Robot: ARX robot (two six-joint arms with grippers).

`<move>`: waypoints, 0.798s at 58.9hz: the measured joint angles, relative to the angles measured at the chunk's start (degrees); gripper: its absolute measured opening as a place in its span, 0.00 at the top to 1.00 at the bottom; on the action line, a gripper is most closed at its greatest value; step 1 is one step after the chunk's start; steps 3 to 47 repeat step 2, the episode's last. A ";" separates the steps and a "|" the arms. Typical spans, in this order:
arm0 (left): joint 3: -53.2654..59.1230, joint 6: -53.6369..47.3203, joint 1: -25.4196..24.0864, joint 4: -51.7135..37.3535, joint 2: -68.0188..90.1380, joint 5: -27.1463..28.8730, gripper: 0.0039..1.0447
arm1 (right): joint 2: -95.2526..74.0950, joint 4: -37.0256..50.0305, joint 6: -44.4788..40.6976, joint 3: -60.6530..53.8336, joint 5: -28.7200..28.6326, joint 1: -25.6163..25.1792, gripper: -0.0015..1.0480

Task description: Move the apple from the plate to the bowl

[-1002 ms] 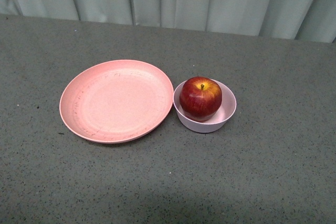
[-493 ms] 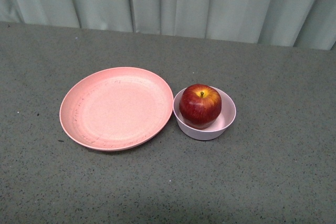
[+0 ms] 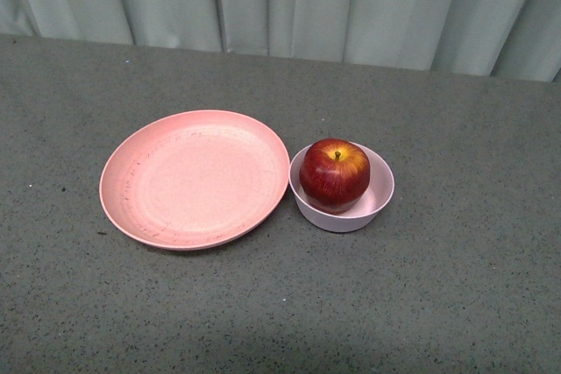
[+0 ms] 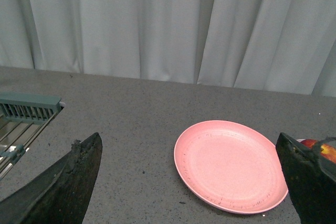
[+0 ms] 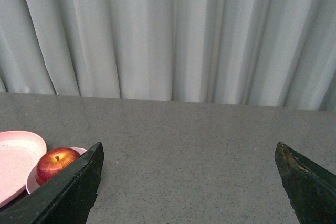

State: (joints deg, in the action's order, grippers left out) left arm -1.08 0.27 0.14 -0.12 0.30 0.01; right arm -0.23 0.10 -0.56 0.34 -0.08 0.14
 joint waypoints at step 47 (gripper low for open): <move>0.00 0.00 0.00 0.00 0.00 -0.02 0.06 | 0.00 0.00 0.00 0.00 0.00 0.00 0.09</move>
